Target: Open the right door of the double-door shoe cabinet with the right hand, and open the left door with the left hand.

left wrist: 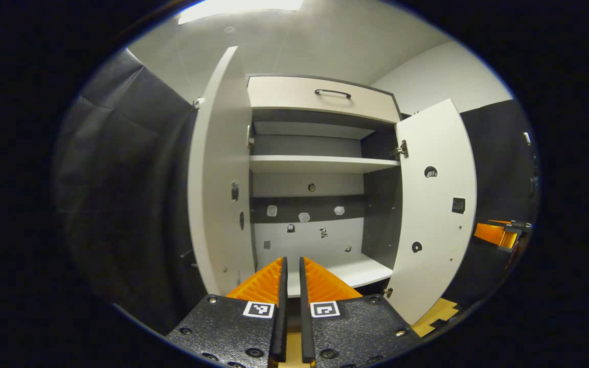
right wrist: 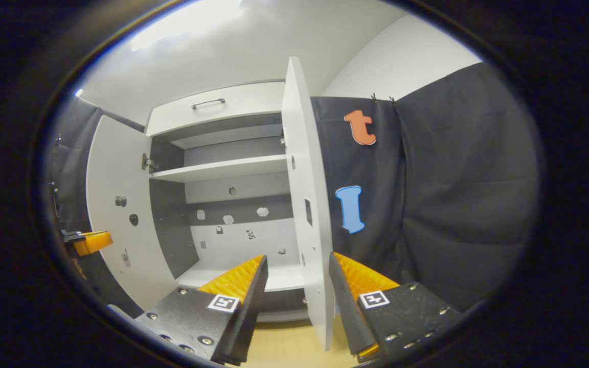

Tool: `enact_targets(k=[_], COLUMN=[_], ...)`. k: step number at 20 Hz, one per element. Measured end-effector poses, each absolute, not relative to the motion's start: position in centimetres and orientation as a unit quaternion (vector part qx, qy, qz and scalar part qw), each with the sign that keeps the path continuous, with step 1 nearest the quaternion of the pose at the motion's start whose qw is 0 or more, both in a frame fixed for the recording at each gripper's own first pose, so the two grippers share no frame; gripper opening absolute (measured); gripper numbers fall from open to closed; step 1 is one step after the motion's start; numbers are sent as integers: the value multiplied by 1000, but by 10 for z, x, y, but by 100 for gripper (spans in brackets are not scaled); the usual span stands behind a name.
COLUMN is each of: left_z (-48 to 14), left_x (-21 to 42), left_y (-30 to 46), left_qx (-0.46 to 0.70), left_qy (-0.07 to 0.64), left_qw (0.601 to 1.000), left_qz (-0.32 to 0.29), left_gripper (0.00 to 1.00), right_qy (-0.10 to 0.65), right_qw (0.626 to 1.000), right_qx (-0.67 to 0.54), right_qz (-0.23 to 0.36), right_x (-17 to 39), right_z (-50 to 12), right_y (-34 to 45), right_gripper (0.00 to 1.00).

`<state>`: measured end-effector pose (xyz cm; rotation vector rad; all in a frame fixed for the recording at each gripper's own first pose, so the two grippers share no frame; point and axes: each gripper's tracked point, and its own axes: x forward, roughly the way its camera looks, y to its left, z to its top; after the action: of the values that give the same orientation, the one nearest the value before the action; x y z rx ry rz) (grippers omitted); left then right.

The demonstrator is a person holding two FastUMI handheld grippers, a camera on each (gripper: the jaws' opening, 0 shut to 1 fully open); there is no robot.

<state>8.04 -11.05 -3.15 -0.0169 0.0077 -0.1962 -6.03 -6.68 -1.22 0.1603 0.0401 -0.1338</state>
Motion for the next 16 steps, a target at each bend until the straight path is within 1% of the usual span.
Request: enact_targets(k=[6,11,12,13,14,15,16], left_z=[-21,-23,-24,-24,-24,-24,-24], left_x=[94,97,95,95,96,98,99], left_y=[-128,-134,-135,-136,-135,-136,-136], left_qx=[-5,-22,-25,-26,-26,-27,-27], left_qy=[-22,-16,-14,-12,-13,-14,-15], left_qw=[993,993,993,993,993,993,993], left_qz=[-119,-118,-119,-119,-117,-117,-116], left_gripper=[12,12,14,26,31,36,49], right_qy=[10,8,7,5,3,1,0], right_qw=[997,998,998,997,997,997,997], right_qx=[68,67,67,68,69,69,70], right_qz=[-27,17,21,25,28,32,33], right_x=[-35,-8,-6,-3,-1,1,2], right_z=[-3,-1,0,1,2,4,4], right_y=[-25,16,21,25,27,30,31], right_gripper=[71,71,71,65,65,71,72])
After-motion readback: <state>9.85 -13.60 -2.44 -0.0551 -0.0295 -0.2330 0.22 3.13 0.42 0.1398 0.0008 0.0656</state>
